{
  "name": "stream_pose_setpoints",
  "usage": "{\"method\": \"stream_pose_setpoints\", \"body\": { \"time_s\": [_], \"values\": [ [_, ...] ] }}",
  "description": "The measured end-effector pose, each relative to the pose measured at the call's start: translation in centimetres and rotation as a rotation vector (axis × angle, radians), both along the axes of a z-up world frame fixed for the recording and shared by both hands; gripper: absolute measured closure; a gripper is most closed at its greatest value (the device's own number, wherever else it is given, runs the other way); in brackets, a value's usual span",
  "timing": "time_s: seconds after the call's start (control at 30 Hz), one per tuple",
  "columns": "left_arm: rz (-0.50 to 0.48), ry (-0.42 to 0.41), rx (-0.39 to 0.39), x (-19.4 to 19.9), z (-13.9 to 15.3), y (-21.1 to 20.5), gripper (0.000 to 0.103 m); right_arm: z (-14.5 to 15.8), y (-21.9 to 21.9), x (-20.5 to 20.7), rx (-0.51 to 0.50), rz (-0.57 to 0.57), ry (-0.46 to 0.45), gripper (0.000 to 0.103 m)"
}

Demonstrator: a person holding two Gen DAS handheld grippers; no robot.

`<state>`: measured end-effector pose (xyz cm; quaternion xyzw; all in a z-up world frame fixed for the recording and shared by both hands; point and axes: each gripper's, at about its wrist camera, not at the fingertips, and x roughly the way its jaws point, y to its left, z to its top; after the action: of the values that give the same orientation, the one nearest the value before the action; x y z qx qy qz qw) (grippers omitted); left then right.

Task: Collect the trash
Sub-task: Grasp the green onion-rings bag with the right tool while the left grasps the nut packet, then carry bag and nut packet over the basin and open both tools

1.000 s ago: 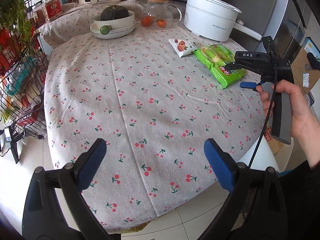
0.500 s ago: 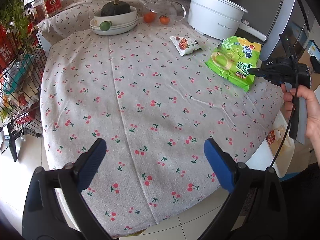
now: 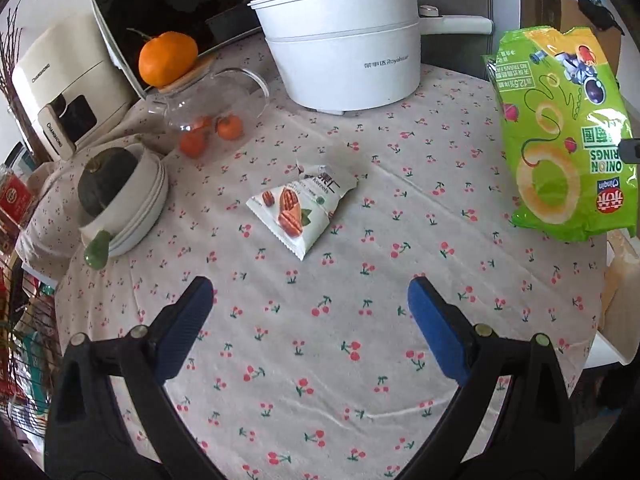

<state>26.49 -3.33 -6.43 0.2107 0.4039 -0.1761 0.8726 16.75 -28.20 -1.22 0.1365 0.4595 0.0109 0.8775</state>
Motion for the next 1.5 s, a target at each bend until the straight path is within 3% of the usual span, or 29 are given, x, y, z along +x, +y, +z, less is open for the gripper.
{"method": "stream_pose_setpoints", "body": {
  "time_s": [0.17, 0.3, 0.37, 0.4, 0.47, 0.57, 0.67, 0.7, 0.77, 0.83, 0.93, 1.13, 1.5],
  "values": [
    [-0.027, 0.039, 0.089, 4.9, -1.4, -3.3, 0.007, -0.3, -1.7, -1.0, 0.075, 0.012, 0.016, 0.1],
    [-0.008, 0.083, 0.115, 7.6, -3.2, -4.8, 0.011, -0.8, -2.0, -1.3, 0.073, 0.032, 0.037, 0.1],
    [0.019, 0.13, 0.115, 8.7, -4.4, -4.7, 0.019, -1.1, -2.2, -1.4, 0.078, 0.038, 0.047, 0.1],
    [0.032, 0.161, 0.104, 9.2, -5.0, -4.6, 0.027, -1.4, -2.3, -1.4, 0.086, 0.037, 0.054, 0.1],
    [0.055, 0.183, 0.01, 9.6, -5.0, -3.7, 0.034, -1.9, -2.5, -1.5, 0.1, 0.039, 0.072, 0.1],
    [0.077, 0.193, -0.073, 9.5, -5.1, -2.6, 0.038, -2.2, -2.9, -1.7, 0.11, 0.038, 0.085, 0.1],
    [0.116, 0.178, -0.095, 9.1, -4.9, -1.7, 0.054, -2.4, -3.2, -1.8, 0.1, 0.03, 0.09, 0.099],
    [0.14, 0.17, -0.09, 9.0, -4.8, -1.4, 0.067, -2.5, -3.3, -1.9, 0.1, 0.022, 0.093, 0.099],
    [0.173, 0.182, -0.101, 9.0, -4.8, -0.6, 0.072, -2.7, -3.7, -1.9, 0.102, 0.007, 0.097, 0.099],
    [0.196, 0.18, -0.074, 8.3, -4.7, -0.4, 0.084, -2.7, -3.9, -1.9, 0.101, -0.004, 0.097, 0.099],
    [0.213, 0.17, -0.04, 6.9, -4.2, -0.3, 0.092, -2.7, -3.9, -2.0, 0.1, -0.011, 0.094, 0.099],
    [0.225, 0.136, -0.078, 2.4, -2.2, 0.2, 0.094, -2.1, -3.6, -2.5, 0.099, -0.011, 0.072, 0.099],
    [0.105, 0.054, -0.165, -8.4, 1.8, -1.2, 0.094, 0.0, -3.7, -5.6, 0.097, -0.004, 0.013, 0.099]
  ]
}}
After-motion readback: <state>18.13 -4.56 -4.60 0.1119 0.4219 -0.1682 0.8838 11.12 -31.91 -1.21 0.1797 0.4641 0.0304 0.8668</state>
